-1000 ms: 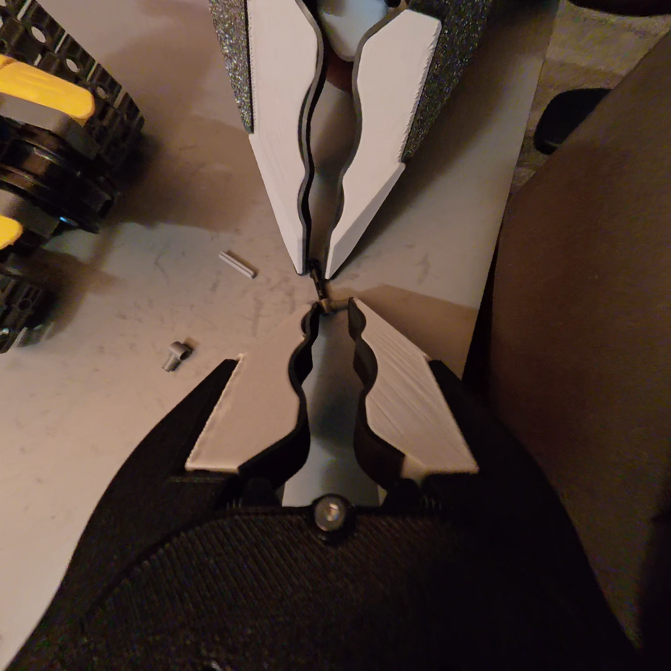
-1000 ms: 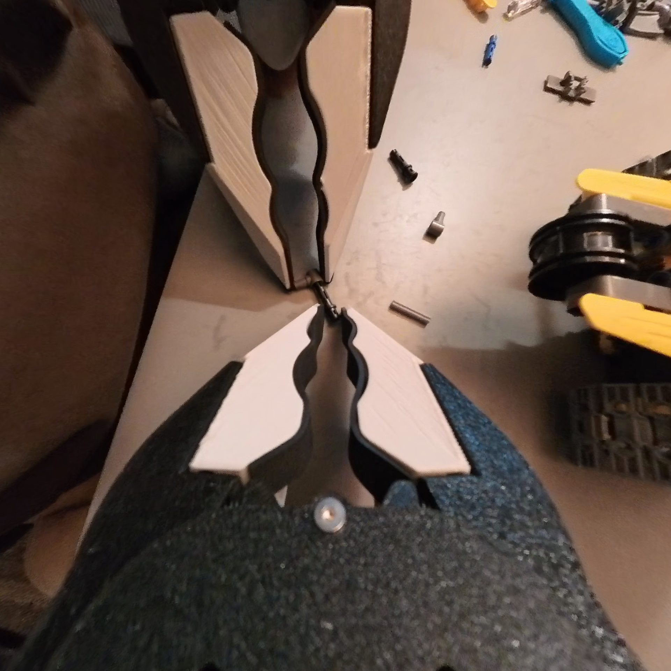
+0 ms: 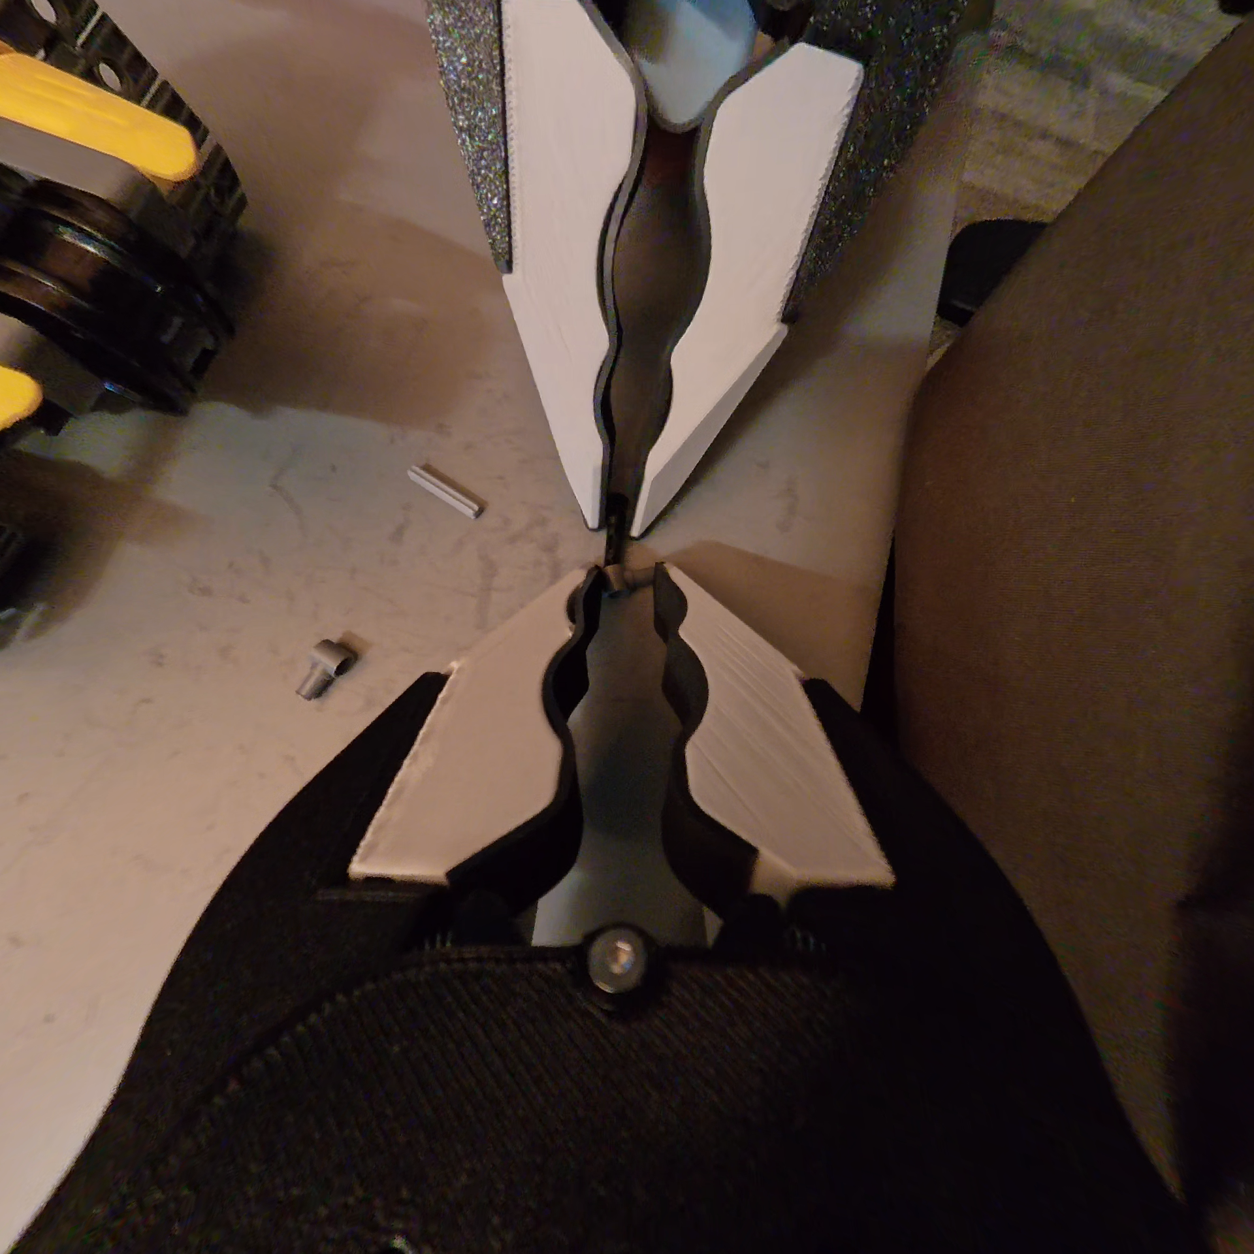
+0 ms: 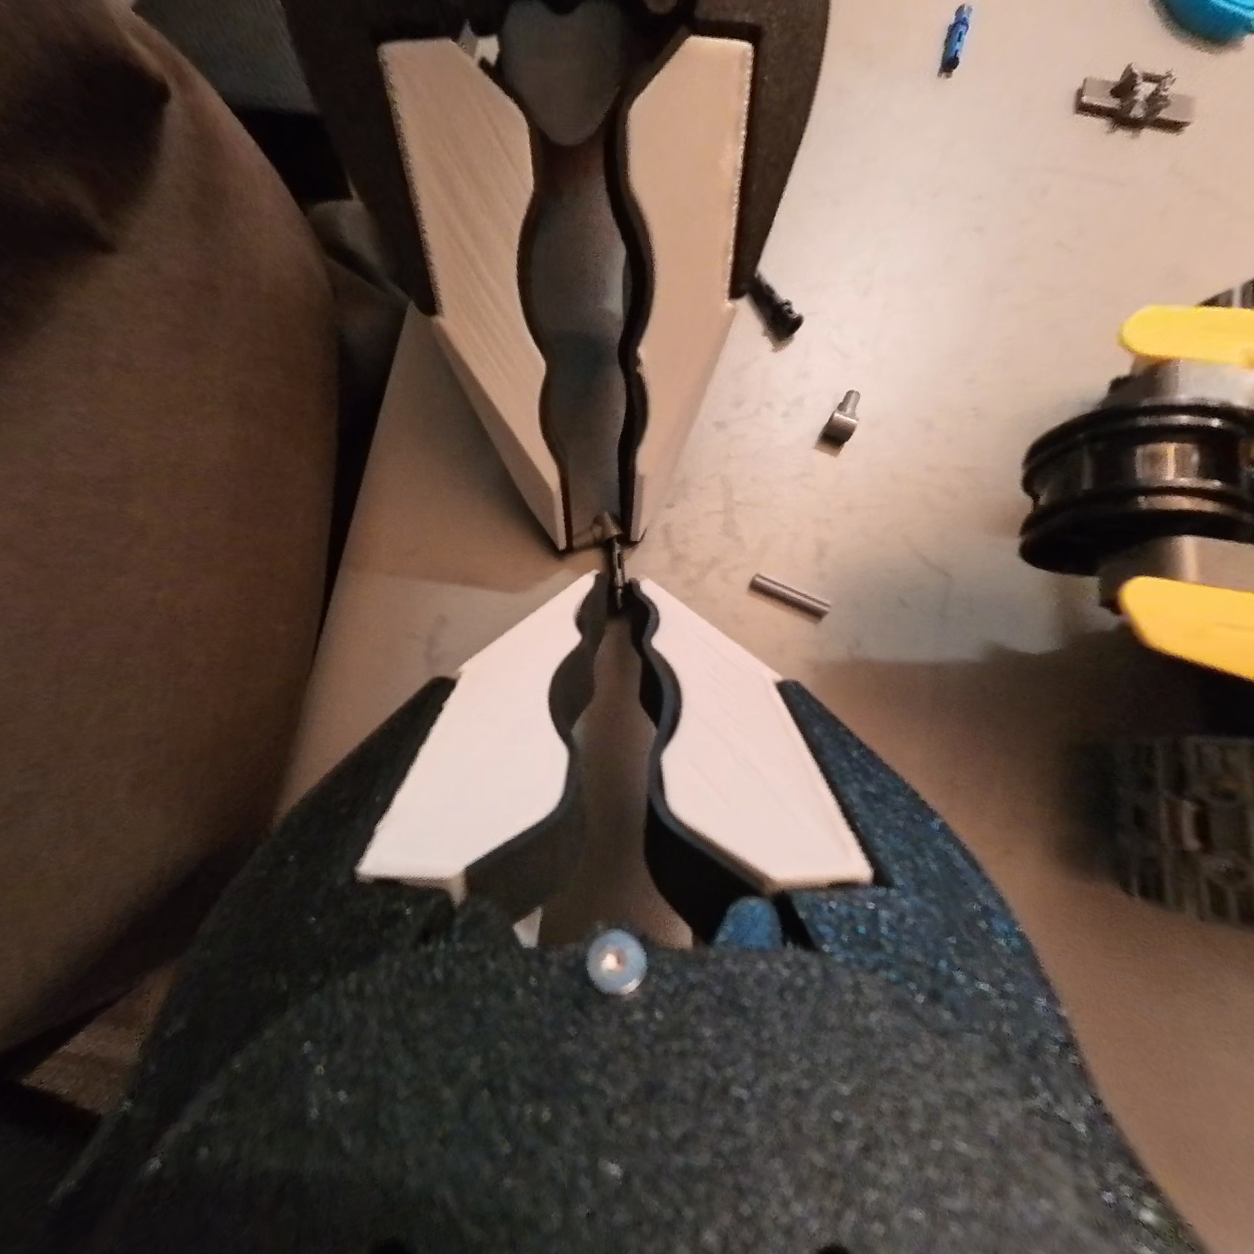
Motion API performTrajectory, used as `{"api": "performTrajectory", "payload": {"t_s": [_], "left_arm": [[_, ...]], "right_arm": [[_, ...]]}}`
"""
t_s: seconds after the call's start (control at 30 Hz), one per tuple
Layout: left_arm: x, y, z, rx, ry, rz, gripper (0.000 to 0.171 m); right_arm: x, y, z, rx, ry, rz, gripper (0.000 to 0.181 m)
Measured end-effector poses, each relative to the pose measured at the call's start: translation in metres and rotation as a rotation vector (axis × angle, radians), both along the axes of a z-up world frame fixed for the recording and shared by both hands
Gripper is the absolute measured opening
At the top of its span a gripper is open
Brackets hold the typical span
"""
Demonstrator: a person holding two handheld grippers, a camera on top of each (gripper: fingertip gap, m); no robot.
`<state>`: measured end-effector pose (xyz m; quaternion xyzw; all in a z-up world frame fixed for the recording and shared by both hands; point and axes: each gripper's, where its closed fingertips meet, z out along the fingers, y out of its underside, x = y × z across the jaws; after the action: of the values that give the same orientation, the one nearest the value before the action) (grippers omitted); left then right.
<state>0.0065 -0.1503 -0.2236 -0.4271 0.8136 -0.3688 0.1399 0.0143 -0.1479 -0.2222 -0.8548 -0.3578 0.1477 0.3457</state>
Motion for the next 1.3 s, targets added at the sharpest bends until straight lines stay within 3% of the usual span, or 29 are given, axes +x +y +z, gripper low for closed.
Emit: {"api": "performTrajectory", "payload": {"t_s": [0.17, 0.37, 0.57, 0.63, 0.87, 1.03, 1.3], "left_arm": [[0.0, 0.0, 0.0, 0.014, -0.011, -0.01, 0.013], [-0.001, 0.0, 0.0, 0.004, -0.004, -0.06, 0.013], [0.0, 0.0, -0.001, 0.015, -0.015, -0.074, 0.013], [0.001, 0.0, -0.001, 0.033, -0.024, -0.077, 0.001], [0.002, 0.002, -0.001, 0.031, -0.023, -0.075, 0.003], [0.008, 0.025, 0.009, -0.012, -0.033, 0.019, 0.008], [-0.012, 0.089, 0.066, -0.18, -0.17, 0.296, 0.015]], "right_arm": [[0.001, 0.001, 0.0, -0.032, 0.004, -0.004, 0.004], [0.001, 0.004, 0.0, -0.081, 0.072, 0.097, 0.004], [-0.001, 0.005, 0.0, -0.155, 0.087, 0.084, 0.003], [-0.01, 0.005, 0.001, -0.169, 0.12, 0.085, 0.003], [-0.007, 0.005, 0.0, -0.109, 0.002, 0.058, 0.005], [0.001, 0.01, -0.001, -0.037, -0.008, -0.03, 0.005], [0.001, 0.01, -0.001, 0.018, -0.105, -0.051, 0.005]]}}
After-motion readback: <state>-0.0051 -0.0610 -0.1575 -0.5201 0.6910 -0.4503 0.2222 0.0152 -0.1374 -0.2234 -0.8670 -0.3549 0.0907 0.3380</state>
